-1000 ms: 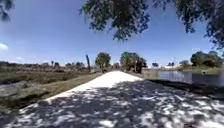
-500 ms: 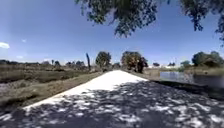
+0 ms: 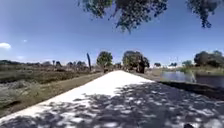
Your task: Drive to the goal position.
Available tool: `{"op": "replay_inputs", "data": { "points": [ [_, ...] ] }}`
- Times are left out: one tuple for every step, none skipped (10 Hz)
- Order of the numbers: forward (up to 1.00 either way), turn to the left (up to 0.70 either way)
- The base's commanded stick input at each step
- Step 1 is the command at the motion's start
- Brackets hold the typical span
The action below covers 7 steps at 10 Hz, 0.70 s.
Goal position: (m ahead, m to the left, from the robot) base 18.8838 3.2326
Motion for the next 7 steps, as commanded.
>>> {"op": "replay_inputs", "data": {
  "points": [
    [1.0,-0.09],
    [1.0,-0.19],
    [1.0,-0.4],
    [1.0,-0.4],
    [0.73,-0.29],
    [0.38,-0.15],
    [0.04,-0.02]
  ]
}}
